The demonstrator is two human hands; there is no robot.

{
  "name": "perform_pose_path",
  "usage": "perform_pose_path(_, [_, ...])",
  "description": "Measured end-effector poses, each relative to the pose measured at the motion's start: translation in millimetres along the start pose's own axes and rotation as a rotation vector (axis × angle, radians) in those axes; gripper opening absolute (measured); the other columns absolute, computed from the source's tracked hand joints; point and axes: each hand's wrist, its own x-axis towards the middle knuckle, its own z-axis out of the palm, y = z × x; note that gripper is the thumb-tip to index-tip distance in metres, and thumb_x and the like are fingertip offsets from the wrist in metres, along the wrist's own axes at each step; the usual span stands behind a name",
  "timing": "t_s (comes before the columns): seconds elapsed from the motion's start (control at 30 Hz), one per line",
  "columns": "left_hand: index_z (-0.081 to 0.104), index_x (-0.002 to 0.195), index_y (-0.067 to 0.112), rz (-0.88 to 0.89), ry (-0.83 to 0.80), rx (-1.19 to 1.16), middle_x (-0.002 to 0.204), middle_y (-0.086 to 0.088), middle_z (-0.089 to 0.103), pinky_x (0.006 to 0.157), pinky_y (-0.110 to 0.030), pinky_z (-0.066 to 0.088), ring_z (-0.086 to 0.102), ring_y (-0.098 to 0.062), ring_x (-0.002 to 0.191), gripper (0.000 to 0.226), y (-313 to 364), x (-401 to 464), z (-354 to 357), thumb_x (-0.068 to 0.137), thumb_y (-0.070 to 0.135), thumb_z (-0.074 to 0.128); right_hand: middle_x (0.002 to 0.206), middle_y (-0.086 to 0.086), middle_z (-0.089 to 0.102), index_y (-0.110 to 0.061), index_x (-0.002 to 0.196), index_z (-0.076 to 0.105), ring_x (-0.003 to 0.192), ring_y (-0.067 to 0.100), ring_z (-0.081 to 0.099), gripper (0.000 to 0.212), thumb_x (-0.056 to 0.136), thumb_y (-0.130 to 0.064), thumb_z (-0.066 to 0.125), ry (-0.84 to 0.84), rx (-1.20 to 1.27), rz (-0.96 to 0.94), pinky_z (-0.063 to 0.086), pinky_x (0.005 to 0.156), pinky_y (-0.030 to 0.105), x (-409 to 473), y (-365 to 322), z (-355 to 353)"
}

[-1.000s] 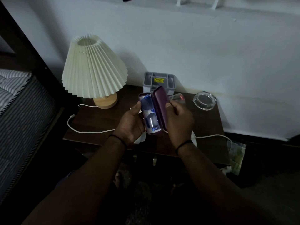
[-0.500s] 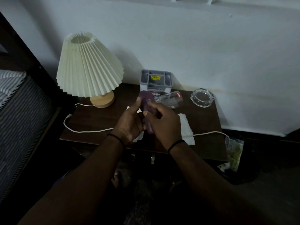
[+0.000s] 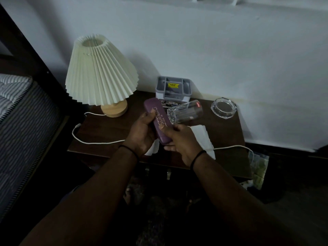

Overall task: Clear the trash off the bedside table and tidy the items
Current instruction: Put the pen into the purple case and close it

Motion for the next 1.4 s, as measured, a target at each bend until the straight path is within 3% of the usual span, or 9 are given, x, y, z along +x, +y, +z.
perform_pose_path(0.2, [0.067,0.117,0.004,-0.05,0.111,0.17,0.105,-0.014,0.074,0.088,-0.043,0.057,0.071,-0.027,0.095,0.037,5,3,-5,0.09,0.028,0.066,0.099,0.012,0.073,-0.005,0.113,0.066,0.072,0.016,0.068,0.038,0.086,-0.031,0.073,-0.033,0.044,0.008,0.058,0.062,0.027,4,0,-13])
perform_pose_path(0.43, [0.064,0.121,-0.002,-0.026,0.169,0.224,0.113,-0.021,0.071,0.075,-0.038,0.061,0.072,-0.028,0.089,0.04,4,5,-8,0.091,0.024,0.066,0.093,0.007,0.073,-0.009,0.107,0.067,0.066,0.011,0.068,0.032,0.085,-0.031,0.075,-0.038,0.015,0.004,0.054,0.053,0.023,9,2,-13])
perform_pose_path(0.63, [0.067,0.117,0.003,-0.064,0.095,0.265,0.104,-0.015,0.075,0.07,-0.036,0.06,0.073,-0.027,0.088,0.04,2,0,-2,0.09,0.033,0.067,0.097,0.011,0.073,-0.008,0.114,0.065,0.075,0.02,0.071,0.033,0.092,-0.033,0.067,-0.01,0.093,-0.018,0.06,0.063,0.029,10,5,-12])
perform_pose_path(0.77, [0.068,0.108,0.006,-0.06,0.077,0.345,0.099,-0.015,0.073,0.068,-0.033,0.059,0.071,-0.027,0.082,0.026,0,-1,-2,0.093,0.027,0.063,0.1,0.012,0.074,-0.012,0.114,0.063,0.078,0.023,0.071,0.026,0.099,-0.032,0.056,-0.043,0.108,-0.017,0.06,0.069,0.032,9,2,-13])
perform_pose_path(0.97, [0.069,0.109,0.002,0.025,0.185,0.361,0.101,-0.019,0.072,0.086,-0.045,0.055,0.067,-0.03,0.088,0.024,4,1,-3,0.096,0.02,0.058,0.094,0.005,0.074,-0.012,0.125,0.06,0.07,0.014,0.068,0.038,0.09,-0.025,0.069,-0.019,-0.059,-0.111,0.057,0.06,0.025,8,4,-9])
perform_pose_path(1.07, [0.069,0.106,0.0,0.071,0.232,0.394,0.095,-0.021,0.072,0.074,-0.038,0.057,0.068,-0.029,0.078,0.024,5,-2,-1,0.096,0.019,0.059,0.097,0.004,0.074,-0.017,0.131,0.052,0.071,0.013,0.07,0.058,0.08,-0.026,0.079,0.044,-0.08,-0.151,0.057,0.058,0.026,9,6,-4])
perform_pose_path(1.13, [0.071,0.106,0.0,0.101,0.245,0.42,0.088,-0.017,0.073,0.062,-0.03,0.059,0.07,-0.023,0.07,0.023,7,-4,0,0.094,0.017,0.062,0.106,0.002,0.072,-0.022,0.131,0.049,0.082,0.012,0.07,0.068,0.073,-0.029,0.084,0.076,-0.185,-0.225,0.059,0.066,0.03,9,9,3])
perform_pose_path(1.23, [0.069,0.112,-0.005,0.159,0.267,0.45,0.093,-0.019,0.072,0.061,-0.025,0.058,0.07,-0.019,0.07,0.026,11,-6,0,0.093,0.012,0.063,0.11,-0.003,0.069,-0.021,0.122,0.051,0.095,0.013,0.068,0.067,0.067,-0.037,0.087,0.132,-0.396,-0.385,0.058,0.083,0.038,11,11,20])
perform_pose_path(1.4, [0.069,0.112,-0.008,0.189,0.32,0.475,0.101,-0.021,0.071,0.075,-0.032,0.058,0.068,-0.024,0.084,0.029,23,-4,-12,0.093,0.013,0.064,0.1,0.005,0.07,-0.017,0.112,0.052,0.092,0.028,0.068,0.054,0.075,-0.052,0.071,0.253,-0.687,-0.451,0.055,0.077,0.04,16,8,47])
